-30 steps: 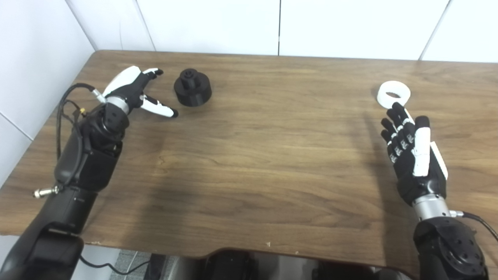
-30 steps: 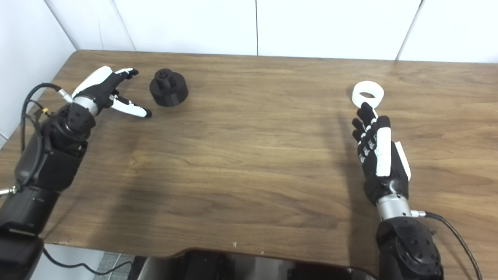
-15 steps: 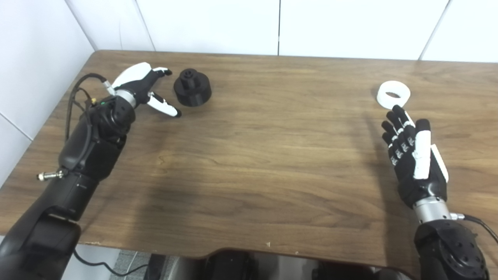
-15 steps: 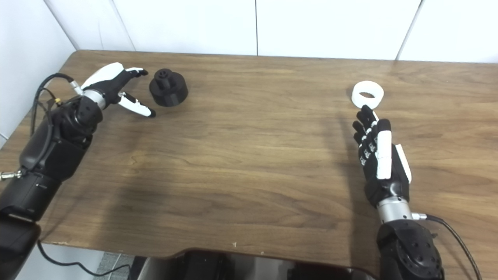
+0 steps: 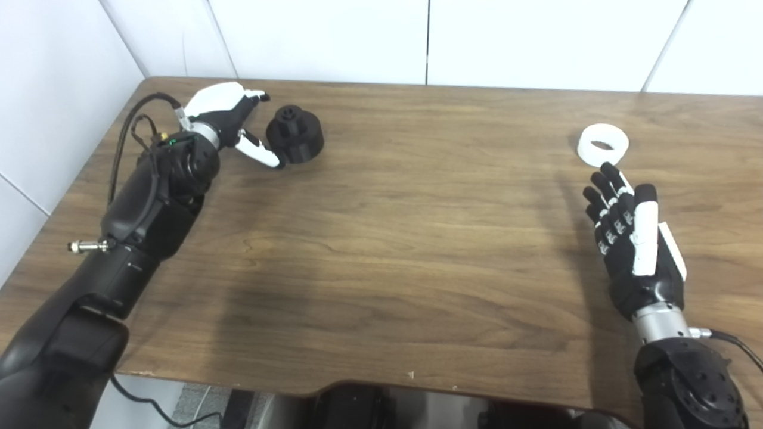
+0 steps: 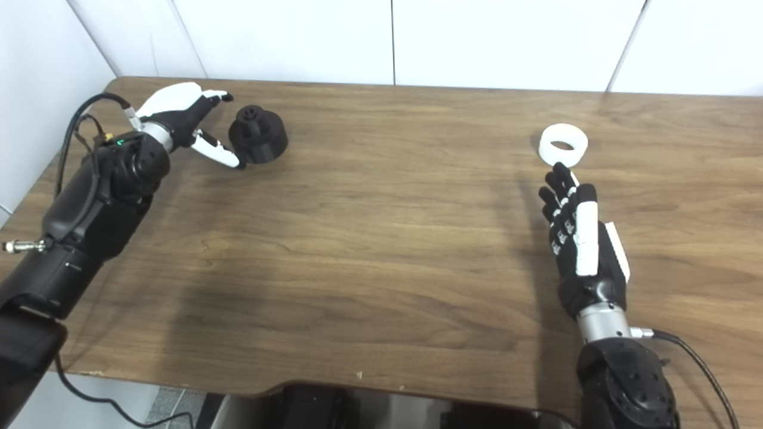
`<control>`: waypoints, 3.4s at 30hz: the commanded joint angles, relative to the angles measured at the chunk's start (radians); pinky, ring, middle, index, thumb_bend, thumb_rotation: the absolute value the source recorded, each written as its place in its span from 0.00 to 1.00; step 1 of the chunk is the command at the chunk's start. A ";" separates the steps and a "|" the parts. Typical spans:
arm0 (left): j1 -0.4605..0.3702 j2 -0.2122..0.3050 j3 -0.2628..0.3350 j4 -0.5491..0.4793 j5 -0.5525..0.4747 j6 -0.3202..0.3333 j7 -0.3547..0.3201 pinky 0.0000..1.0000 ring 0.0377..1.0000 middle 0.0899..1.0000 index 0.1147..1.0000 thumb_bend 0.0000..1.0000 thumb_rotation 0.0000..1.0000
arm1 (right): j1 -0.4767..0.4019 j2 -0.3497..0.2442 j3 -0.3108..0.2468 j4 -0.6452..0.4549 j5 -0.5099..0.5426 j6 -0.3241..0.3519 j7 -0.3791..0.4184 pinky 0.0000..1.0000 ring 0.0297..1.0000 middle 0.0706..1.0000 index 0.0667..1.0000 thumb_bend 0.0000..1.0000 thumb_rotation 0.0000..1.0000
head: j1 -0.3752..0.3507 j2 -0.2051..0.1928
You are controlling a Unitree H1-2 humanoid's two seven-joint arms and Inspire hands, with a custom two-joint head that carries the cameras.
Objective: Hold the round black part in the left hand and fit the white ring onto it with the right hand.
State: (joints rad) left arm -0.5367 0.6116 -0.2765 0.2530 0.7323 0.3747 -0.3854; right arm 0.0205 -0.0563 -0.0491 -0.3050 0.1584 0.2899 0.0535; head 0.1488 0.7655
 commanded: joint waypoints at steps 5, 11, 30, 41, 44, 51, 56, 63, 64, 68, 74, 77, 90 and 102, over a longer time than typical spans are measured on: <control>-0.082 -0.013 0.024 0.025 -0.006 0.005 0.037 1.00 1.00 0.99 0.93 0.93 0.26 | 0.002 0.003 0.000 -0.015 -0.012 -0.069 0.003 0.97 0.94 0.94 0.94 0.68 1.00 | -0.006 -0.005; -0.095 -0.031 0.025 0.043 -0.018 0.016 0.030 1.00 1.00 0.97 0.89 0.93 0.23 | 0.008 0.003 -0.004 -0.019 -0.016 -0.070 0.001 0.96 0.94 0.94 0.93 0.70 1.00 | -0.008 -0.010; -0.099 -0.072 0.041 0.068 -0.087 0.055 0.041 0.98 1.00 0.94 0.80 0.90 0.25 | 0.010 -0.008 -0.016 -0.008 -0.010 -0.085 0.009 0.94 0.94 0.94 0.93 0.68 1.00 | -0.014 -0.016; -0.097 -0.073 0.015 0.084 -0.077 0.017 0.092 0.86 0.98 0.91 0.76 0.87 0.25 | 0.006 -0.012 -0.021 -0.006 -0.006 -0.086 0.020 0.95 0.95 0.94 0.93 0.68 1.00 | -0.016 -0.016; -0.091 -0.074 0.014 0.089 -0.082 -0.007 0.115 0.84 0.97 0.90 0.74 0.86 0.23 | 0.007 -0.012 -0.022 -0.012 -0.005 -0.078 0.020 0.95 0.95 0.94 0.93 0.68 1.00 | -0.017 -0.015; -0.078 -0.074 0.019 0.087 -0.090 -0.047 0.151 0.85 0.97 0.88 0.67 0.84 0.18 | 0.008 -0.015 -0.023 -0.020 -0.009 -0.072 0.021 0.94 0.95 0.93 0.93 0.68 1.00 | -0.017 -0.012; -0.068 -0.079 0.027 0.074 -0.095 -0.039 0.153 0.86 0.96 0.88 0.66 0.83 0.15 | 0.005 -0.019 -0.021 -0.018 -0.012 -0.068 0.022 0.93 0.95 0.94 0.93 0.69 1.00 | -0.019 -0.010; -0.051 -0.083 0.033 0.043 -0.096 -0.031 0.150 0.86 0.97 0.88 0.64 0.84 0.12 | 0.000 -0.024 -0.018 -0.028 -0.020 -0.057 0.021 0.93 0.95 0.94 0.94 0.69 1.00 | -0.023 -0.005; -0.048 -0.082 0.033 0.038 -0.097 -0.031 0.146 0.86 0.97 0.88 0.64 0.84 0.12 | -0.001 -0.024 -0.018 -0.029 -0.019 -0.055 0.020 0.93 0.95 0.94 0.94 0.69 1.00 | -0.023 -0.005; -0.044 -0.081 0.022 0.022 -0.090 -0.020 0.125 0.83 0.96 0.87 0.63 0.84 0.13 | -0.004 -0.027 -0.018 -0.035 -0.018 -0.048 0.020 0.94 0.95 0.94 0.94 0.68 1.00 | -0.023 -0.002; -0.038 -0.085 0.008 0.002 -0.089 -0.002 0.097 0.79 0.96 0.89 0.63 0.83 0.15 | -0.006 -0.034 -0.018 -0.033 -0.016 -0.050 0.022 0.94 0.95 0.94 0.94 0.68 1.00 | -0.021 0.000; -0.033 -0.088 0.002 -0.013 -0.090 0.013 0.089 0.82 0.97 0.89 0.63 0.83 0.16 | -0.005 -0.037 -0.017 -0.036 -0.019 -0.049 0.022 0.94 0.96 0.94 0.95 0.68 1.00 | -0.021 0.000; 0.016 -0.125 -0.023 -0.114 -0.101 0.053 0.040 0.84 0.97 0.89 0.61 0.82 0.13 | -0.010 -0.037 -0.015 -0.040 -0.014 -0.039 0.023 0.94 0.97 0.95 0.96 0.65 1.00 | -0.017 0.005; 0.073 -0.149 -0.072 -0.242 -0.082 0.046 -0.001 0.85 0.96 0.88 0.61 0.84 0.14 | -0.015 -0.027 -0.015 -0.036 -0.018 -0.039 0.013 0.93 0.96 0.94 0.95 0.67 1.00 | -0.014 0.007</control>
State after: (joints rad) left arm -0.4576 0.4490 -0.3420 0.0459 0.6460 0.4306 -0.3701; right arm 0.0291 -0.0862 -0.0632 -0.3065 0.1365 0.2655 0.0691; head 0.1335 0.7716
